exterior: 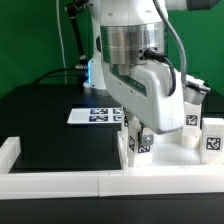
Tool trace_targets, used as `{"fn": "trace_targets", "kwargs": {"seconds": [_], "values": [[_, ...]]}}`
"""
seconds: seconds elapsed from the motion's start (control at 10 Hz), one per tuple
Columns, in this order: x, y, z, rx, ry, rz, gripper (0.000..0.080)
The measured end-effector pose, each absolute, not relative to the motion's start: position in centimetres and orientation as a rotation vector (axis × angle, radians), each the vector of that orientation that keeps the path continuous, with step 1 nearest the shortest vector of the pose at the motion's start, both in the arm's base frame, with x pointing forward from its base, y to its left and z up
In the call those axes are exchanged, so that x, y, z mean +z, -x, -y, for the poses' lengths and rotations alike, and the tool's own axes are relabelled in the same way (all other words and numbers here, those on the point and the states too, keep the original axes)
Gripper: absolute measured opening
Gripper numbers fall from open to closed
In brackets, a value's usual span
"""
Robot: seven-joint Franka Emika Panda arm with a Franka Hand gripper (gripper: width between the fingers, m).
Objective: Assemble square table
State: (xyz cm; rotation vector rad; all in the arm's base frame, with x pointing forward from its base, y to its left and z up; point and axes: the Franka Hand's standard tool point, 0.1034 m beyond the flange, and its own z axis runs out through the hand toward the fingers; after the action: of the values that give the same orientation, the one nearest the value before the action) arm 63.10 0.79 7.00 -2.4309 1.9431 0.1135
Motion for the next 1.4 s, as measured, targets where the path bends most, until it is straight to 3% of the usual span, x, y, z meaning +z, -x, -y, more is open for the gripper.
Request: {"fn": "trace_targets", "kwargs": {"seconds": [0.6,0.9,1.1,1.4], "values": [[6.8,-62.5,-0.7,0.036,1.418,-2.593,0.0291],[6.8,-62.5,-0.8,0.039,1.323,-2.629,0.0301],[7.0,-62.6,-2.2,0.022,1.555,-2.522,0.0611],[7.2,-62.8,-3.4,-0.055,2.041,-2.194,0.0647]]}}
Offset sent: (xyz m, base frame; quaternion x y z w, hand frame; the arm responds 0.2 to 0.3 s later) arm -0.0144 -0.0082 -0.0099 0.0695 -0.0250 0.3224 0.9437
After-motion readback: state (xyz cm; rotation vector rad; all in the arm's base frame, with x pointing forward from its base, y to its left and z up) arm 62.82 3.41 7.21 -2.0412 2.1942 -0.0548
